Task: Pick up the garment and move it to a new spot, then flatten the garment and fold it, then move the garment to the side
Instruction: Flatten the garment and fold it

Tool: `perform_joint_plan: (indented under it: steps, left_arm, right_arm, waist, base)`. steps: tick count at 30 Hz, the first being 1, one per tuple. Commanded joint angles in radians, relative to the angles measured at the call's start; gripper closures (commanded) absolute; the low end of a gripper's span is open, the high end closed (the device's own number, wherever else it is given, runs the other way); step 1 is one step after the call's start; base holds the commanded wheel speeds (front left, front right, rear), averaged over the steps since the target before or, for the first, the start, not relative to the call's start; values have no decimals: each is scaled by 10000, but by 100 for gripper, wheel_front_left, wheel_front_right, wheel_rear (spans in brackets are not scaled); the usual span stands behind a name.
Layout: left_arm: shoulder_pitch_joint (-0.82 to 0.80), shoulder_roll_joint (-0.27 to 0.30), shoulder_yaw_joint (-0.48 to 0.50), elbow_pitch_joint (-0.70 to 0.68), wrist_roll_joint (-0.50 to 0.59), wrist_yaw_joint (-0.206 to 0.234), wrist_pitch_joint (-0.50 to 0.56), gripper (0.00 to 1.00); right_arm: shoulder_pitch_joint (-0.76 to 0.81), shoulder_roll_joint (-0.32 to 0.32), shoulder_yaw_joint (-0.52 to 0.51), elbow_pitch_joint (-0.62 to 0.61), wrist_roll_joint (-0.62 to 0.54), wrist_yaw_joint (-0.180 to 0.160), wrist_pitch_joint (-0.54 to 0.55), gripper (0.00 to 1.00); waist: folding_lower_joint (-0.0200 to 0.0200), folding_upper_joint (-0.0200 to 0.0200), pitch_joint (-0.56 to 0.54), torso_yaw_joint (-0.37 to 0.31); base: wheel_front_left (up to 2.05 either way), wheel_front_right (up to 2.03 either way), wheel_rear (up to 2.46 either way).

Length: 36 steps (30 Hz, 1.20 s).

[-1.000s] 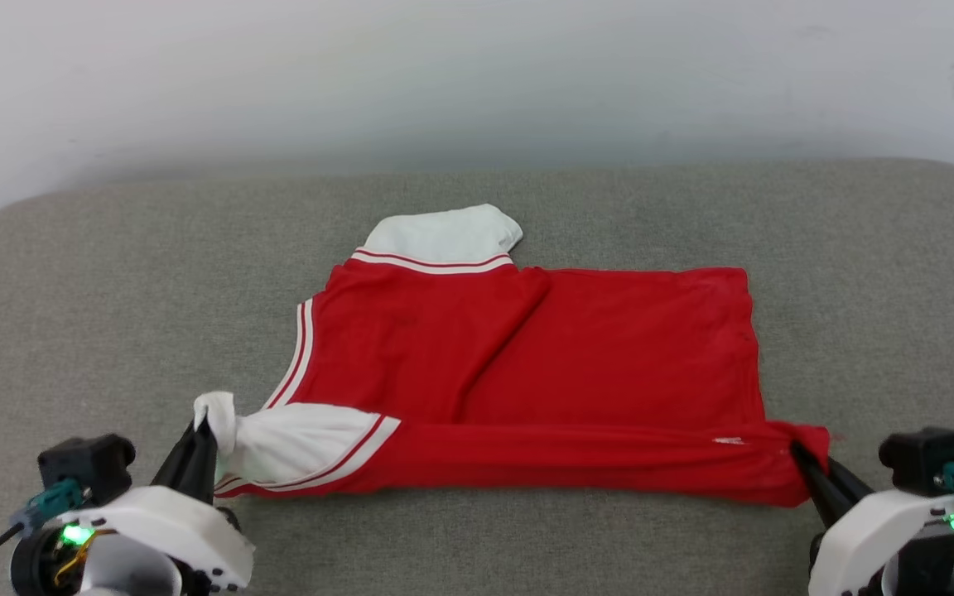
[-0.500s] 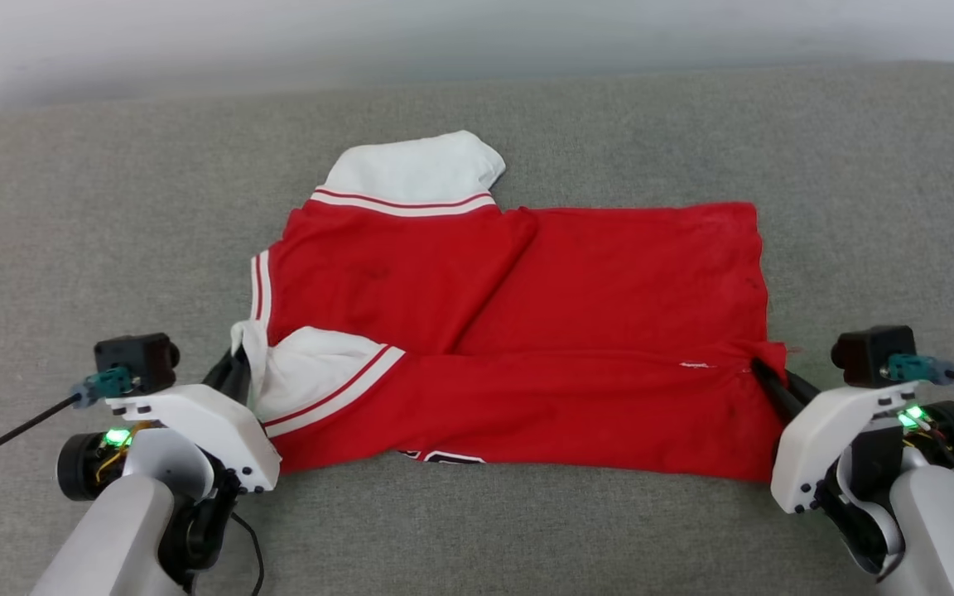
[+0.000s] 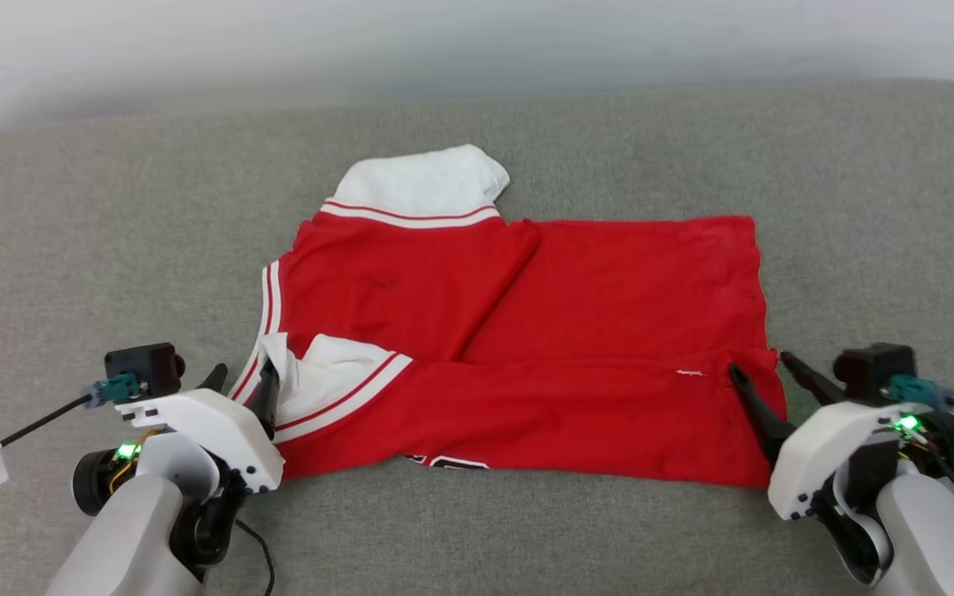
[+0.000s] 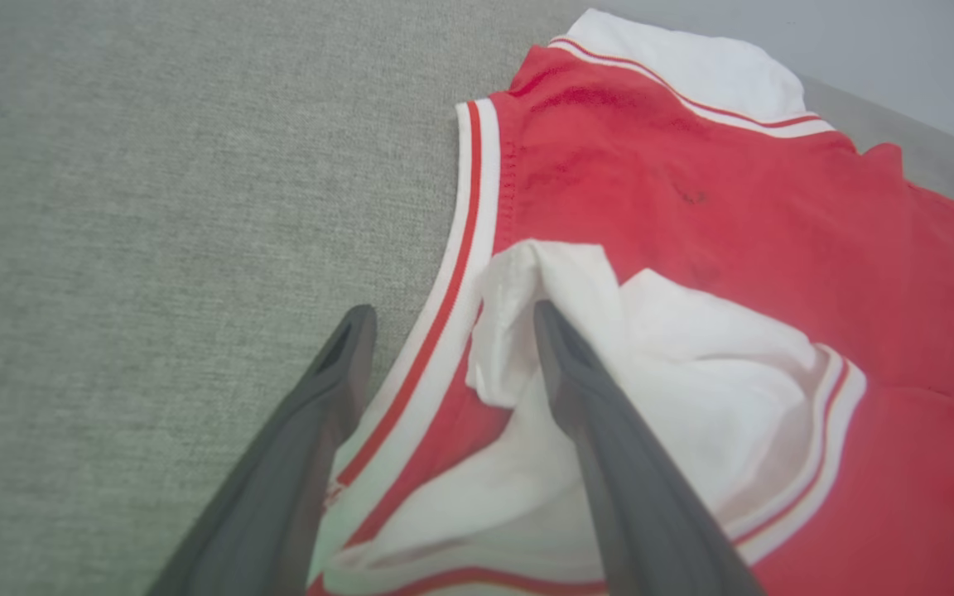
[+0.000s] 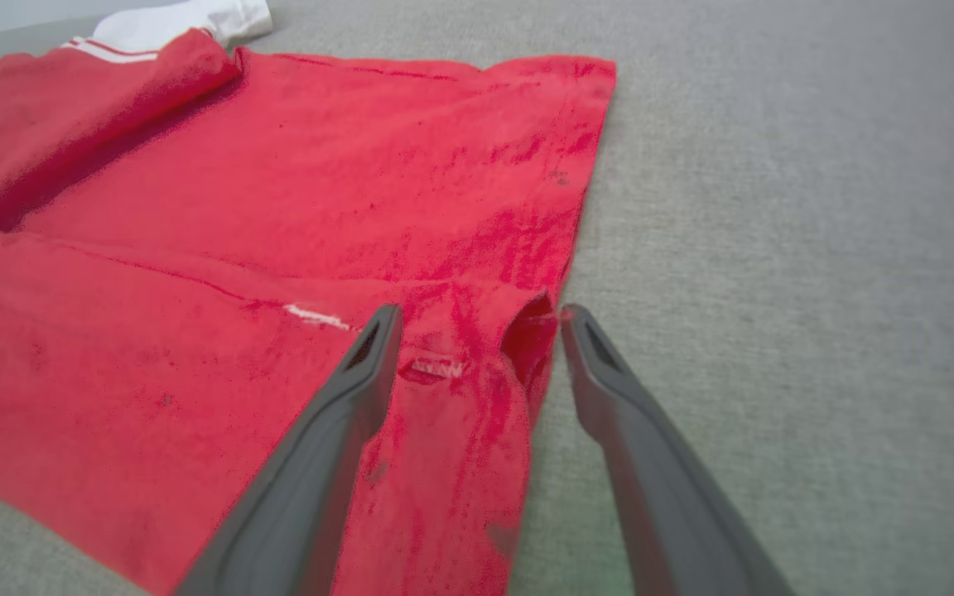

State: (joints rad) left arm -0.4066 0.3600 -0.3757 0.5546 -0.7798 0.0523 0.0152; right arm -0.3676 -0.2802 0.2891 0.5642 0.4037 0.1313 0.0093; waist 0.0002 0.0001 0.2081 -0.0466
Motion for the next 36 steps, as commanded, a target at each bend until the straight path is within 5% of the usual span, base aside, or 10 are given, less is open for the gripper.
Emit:
perform_joint_plan:
  steps: [1,6,11,19,29,30,32,36]
  left_arm:
    - [137,36,75,-10,-62,-54,-117,0]
    - [411,430,150,-383,-81,65,68,0]
    - [718,1059,-82,-1245,-136,293,1418,0]
    - [1220,2215,-292,-2544,-856,540,4437,0]
    - [1583,2658,-562,-2646,-1641,389,6423,0]
    - [1665,2661,-613,-2626,-1697,356,6546,27]
    - [1799,2612,-635,-2594,-1835,301,6603,100]
    - [1955,2574,-602,-2539,-1733,251,6214,100]
  right_arm:
    - [246,-58,-179,-87,-80,-11,-440,0]
    - [822,75,-963,-837,-564,-11,-1711,0]
    - [1793,532,-2055,-2368,-1325,-10,-2376,0]
    - [3090,1593,-2720,-4717,-2319,-10,-2373,0]
    - [3389,2068,-2639,-5444,-2251,-10,-1860,0]
    - [3389,2079,-2659,-5471,-2283,-10,-1881,0]
    - [3373,2100,-2691,-5535,-2291,-10,-1840,0]
    - [3359,2051,-2781,-5658,-2322,-10,-1683,0]
  waist:
    - [-2,-1,-310,49]
    - [-2,-1,-839,20]
    - [-2,-1,-1085,3]
    - [-2,-1,-785,-432]
    - [-2,-1,-166,-1181]
    - [-2,-1,-132,-1233]
    - [-2,-1,-72,-1306]
    - [-2,-1,-87,-1312]
  base:
    - [0,0,0]
    - [0,0,0]
    - [0,0,0]
    - [0,0,0]
    - [0,0,0]
    - [0,0,0]
    - [0,0,0]
    - [0,0,0]
